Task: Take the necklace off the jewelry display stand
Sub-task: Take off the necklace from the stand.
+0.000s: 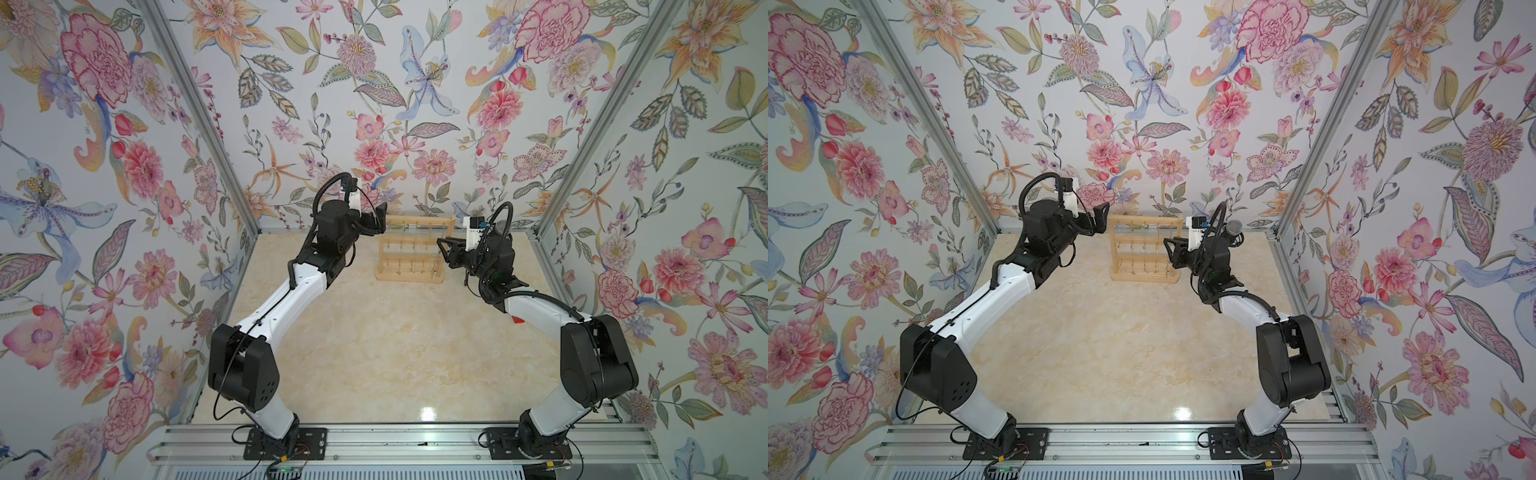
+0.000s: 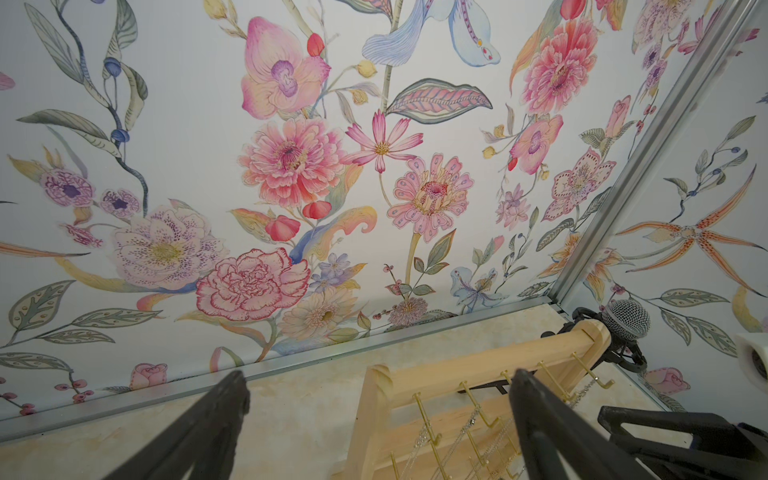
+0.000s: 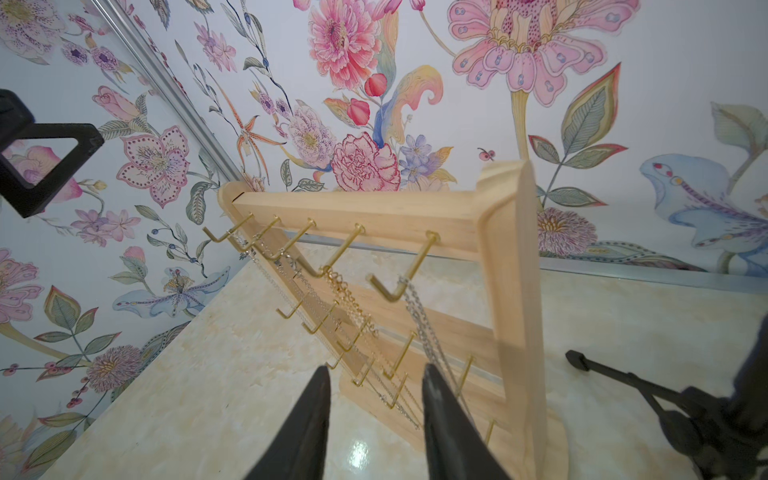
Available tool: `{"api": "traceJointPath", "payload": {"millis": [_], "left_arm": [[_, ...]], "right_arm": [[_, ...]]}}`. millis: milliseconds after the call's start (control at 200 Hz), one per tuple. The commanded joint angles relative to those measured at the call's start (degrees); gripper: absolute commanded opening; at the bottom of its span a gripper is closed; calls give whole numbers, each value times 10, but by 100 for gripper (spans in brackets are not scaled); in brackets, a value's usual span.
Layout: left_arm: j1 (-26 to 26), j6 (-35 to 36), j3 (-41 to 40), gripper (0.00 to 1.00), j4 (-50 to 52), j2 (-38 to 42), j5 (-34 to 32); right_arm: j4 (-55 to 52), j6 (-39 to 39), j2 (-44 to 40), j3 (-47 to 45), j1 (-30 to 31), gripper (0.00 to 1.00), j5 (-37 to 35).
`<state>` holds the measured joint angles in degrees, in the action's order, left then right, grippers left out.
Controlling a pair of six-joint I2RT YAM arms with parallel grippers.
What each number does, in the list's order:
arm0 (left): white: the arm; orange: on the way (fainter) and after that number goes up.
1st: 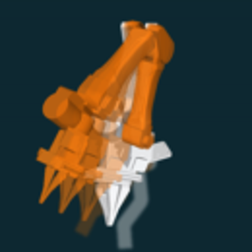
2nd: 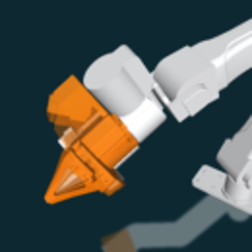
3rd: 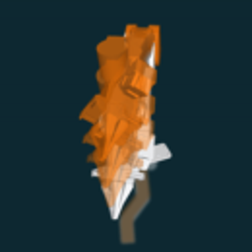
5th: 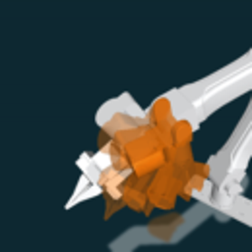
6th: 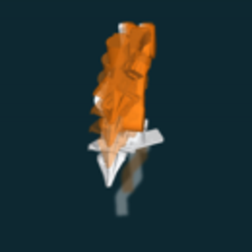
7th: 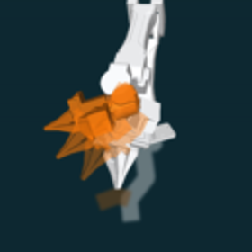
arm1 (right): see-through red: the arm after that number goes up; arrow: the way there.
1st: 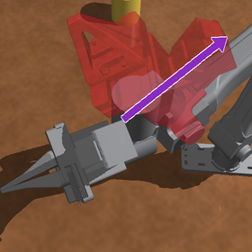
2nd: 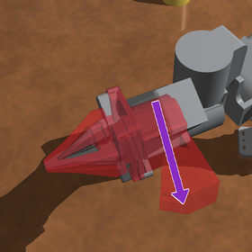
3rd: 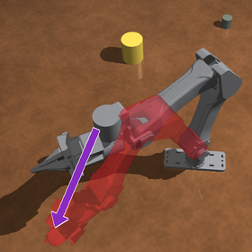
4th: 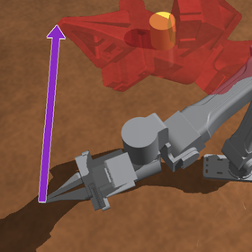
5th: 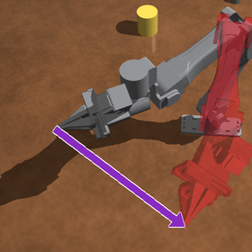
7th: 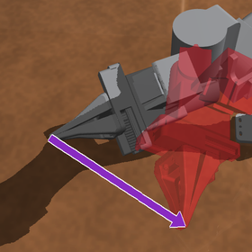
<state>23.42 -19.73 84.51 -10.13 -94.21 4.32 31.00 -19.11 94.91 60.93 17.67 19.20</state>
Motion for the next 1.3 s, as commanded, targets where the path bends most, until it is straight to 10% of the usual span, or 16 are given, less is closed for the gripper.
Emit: {"api": "traceJointPath", "payload": {"millis": [0,1291], "left_arm": [[-4,10,-5,99,-33,14,8],[-4,26,-11,99,-34,7,-8]], "right_arm": [[-18,20,16,26,5,36,-26],[-25,37,54,79,13,24,-53]]}}
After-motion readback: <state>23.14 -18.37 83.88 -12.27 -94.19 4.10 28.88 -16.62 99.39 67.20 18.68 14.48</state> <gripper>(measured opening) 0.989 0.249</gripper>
